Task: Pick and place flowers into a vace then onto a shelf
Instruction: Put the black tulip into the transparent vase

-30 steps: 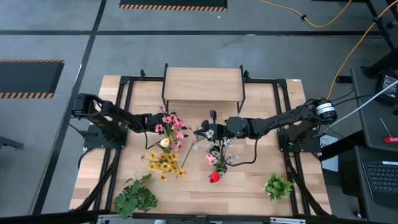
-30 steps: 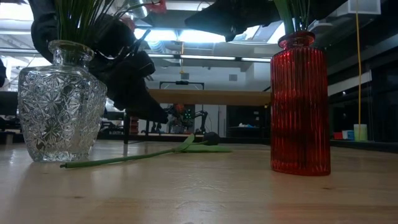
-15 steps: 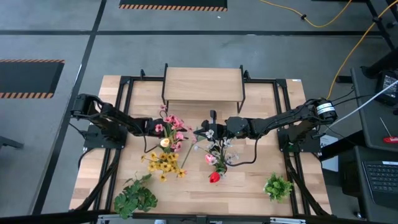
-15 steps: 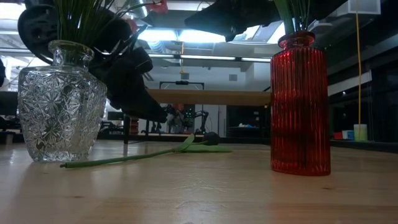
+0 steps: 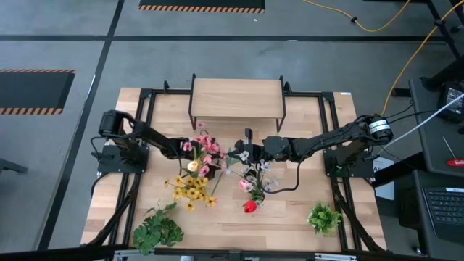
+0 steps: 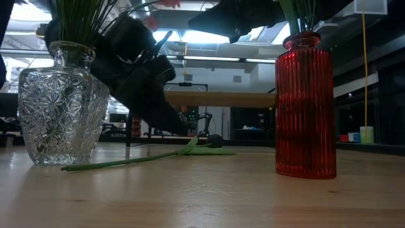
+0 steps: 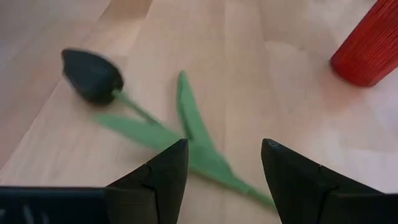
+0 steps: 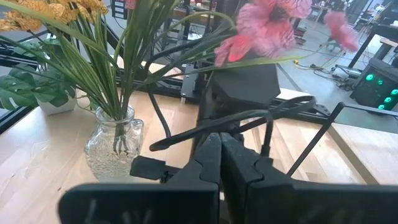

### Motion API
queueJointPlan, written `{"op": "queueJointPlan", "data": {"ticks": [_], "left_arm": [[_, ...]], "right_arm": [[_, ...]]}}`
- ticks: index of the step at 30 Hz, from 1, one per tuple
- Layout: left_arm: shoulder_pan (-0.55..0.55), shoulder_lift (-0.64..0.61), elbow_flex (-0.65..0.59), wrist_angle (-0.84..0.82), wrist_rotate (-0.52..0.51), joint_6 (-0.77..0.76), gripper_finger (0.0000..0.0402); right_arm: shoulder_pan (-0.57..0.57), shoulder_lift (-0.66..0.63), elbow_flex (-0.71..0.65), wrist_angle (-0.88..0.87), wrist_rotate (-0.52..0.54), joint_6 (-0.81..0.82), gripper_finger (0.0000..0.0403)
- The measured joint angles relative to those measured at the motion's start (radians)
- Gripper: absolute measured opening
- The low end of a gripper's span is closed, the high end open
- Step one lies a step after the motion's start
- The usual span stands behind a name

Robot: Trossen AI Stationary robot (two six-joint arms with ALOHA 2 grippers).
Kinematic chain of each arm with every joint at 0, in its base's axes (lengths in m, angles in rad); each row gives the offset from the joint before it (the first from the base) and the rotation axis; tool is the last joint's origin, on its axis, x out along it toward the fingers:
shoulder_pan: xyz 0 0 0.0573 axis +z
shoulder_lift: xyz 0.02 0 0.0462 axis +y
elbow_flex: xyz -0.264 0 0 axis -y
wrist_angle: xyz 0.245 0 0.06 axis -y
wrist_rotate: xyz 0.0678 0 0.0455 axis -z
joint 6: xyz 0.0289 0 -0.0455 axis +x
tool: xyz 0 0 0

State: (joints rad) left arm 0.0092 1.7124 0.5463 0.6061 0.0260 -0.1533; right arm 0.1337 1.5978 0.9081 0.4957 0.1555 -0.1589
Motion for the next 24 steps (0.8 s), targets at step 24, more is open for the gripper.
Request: {"op": "queueJointPlan", "data": {"ticks": [24], "left_arm": [[0.0,0.127,0.029,0.007,-0.031,0.021,0.019]], "right_arm": [[0.0,0.0,0.0,-0.008,0.0,0.0,0.0005]]}}
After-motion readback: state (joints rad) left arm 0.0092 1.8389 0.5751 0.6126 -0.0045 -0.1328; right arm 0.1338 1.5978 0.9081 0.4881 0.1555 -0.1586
